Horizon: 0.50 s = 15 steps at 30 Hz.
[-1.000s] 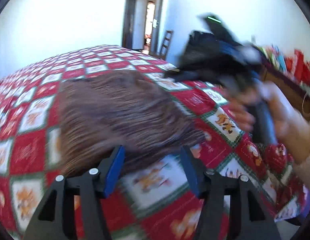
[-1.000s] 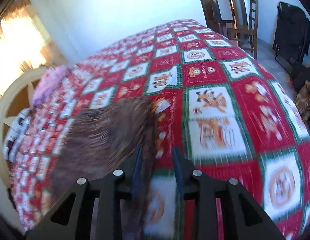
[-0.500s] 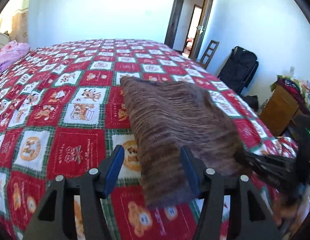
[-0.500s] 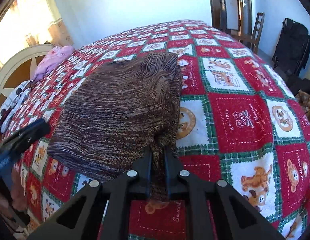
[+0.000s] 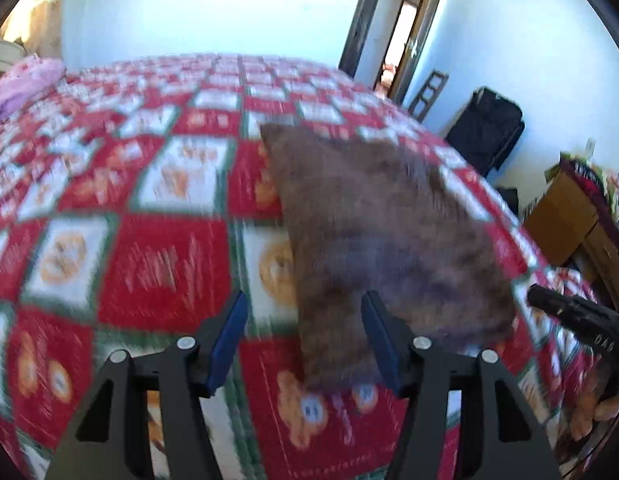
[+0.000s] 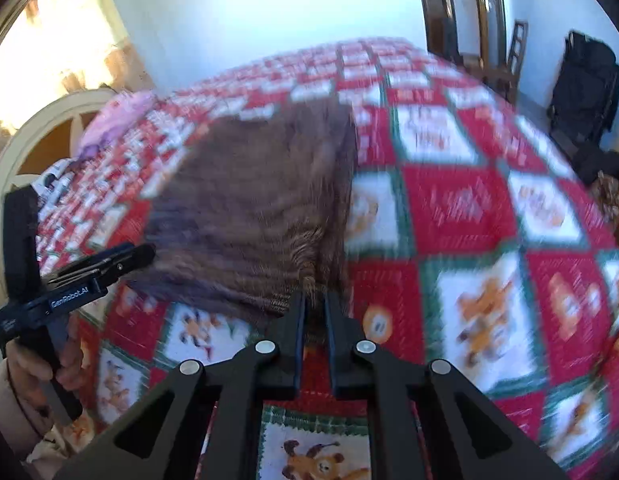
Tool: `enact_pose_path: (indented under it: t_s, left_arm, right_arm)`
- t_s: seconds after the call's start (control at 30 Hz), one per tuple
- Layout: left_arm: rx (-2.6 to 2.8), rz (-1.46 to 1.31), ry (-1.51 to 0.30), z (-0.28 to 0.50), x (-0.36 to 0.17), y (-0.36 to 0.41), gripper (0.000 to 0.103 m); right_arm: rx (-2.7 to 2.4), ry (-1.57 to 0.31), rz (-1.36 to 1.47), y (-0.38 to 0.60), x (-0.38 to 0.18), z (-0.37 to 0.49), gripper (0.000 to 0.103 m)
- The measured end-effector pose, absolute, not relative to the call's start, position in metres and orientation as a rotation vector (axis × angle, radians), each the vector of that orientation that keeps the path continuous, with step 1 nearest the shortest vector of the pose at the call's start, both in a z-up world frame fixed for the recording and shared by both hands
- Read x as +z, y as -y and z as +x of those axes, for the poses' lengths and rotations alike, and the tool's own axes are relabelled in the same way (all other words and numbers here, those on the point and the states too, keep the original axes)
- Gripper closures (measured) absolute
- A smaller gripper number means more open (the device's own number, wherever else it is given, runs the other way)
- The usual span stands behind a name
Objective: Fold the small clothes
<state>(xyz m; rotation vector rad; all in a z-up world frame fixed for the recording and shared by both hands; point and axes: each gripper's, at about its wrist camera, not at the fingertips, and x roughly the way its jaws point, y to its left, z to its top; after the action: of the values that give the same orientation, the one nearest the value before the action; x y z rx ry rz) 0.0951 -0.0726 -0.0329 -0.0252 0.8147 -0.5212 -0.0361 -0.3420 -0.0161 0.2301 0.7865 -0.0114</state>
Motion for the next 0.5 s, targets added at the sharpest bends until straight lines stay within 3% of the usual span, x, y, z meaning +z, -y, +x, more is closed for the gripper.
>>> enact_pose_path:
  t_s: [0.23, 0.4, 0.43, 0.5]
  left_arm:
    - [-0.437, -0.013, -0.732, 0.154, -0.006, 0.120, 0.038]
    - [-0.351, -0.023, -0.886, 0.193, -0.052, 0.143, 0.037]
    - [-0.347, -0.028, -0.898, 0.193, -0.065, 0.141, 0.028]
    - [-0.390, -0.134, -0.880, 0.194, -0.071, 0.125, 0.027]
  right_arm:
    - [-0.012, -0.670, 0.206, 0.349, 0.029, 0.060, 0.093]
    - [-0.033, -0.777, 0.162, 0.342, -0.003, 0.147, 0.093]
    - [-0.066, -0.818, 0.142, 0.344, -0.018, 0.160, 0.093]
    - [-0.101, -0.857, 0.151, 0.354, -0.046, 0.169, 0.094]
